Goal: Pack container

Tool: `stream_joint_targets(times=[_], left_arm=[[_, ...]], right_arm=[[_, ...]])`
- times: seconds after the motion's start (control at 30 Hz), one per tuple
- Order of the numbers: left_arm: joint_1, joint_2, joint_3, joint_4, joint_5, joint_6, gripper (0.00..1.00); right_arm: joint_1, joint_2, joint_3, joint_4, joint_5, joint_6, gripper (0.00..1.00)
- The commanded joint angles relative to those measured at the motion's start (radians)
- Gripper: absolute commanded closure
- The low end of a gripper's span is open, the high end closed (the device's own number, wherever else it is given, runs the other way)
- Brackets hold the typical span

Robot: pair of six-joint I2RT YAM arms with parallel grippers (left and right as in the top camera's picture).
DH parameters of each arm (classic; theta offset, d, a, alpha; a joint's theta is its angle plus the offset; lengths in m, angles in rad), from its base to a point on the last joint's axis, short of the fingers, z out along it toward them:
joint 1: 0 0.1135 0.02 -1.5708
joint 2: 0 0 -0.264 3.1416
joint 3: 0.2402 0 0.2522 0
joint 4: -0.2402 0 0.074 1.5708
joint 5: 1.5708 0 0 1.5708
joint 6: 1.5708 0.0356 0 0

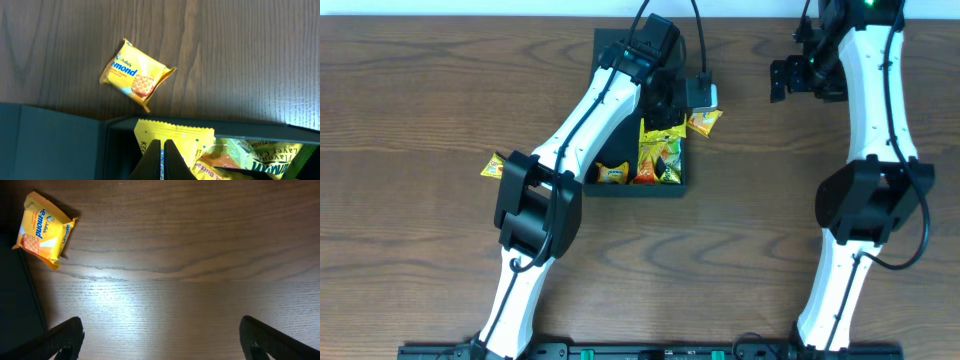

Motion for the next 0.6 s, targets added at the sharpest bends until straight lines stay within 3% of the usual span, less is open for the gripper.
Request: stream_joint_targets(times=[0.0, 0.57], left_arm=[[0.001, 0.041, -0.008, -0.014, -0.023, -0.008, 0.94], [0.002, 0.135, -0.007, -0.018, -0.052, -0.008, 0.94]], right_arm=[[0.001, -0.032, 0.017, -0.003, 0.007, -0.018, 0.01], [0.001, -0.032, 0.017, -0.002, 0.007, -0.019, 0.01]])
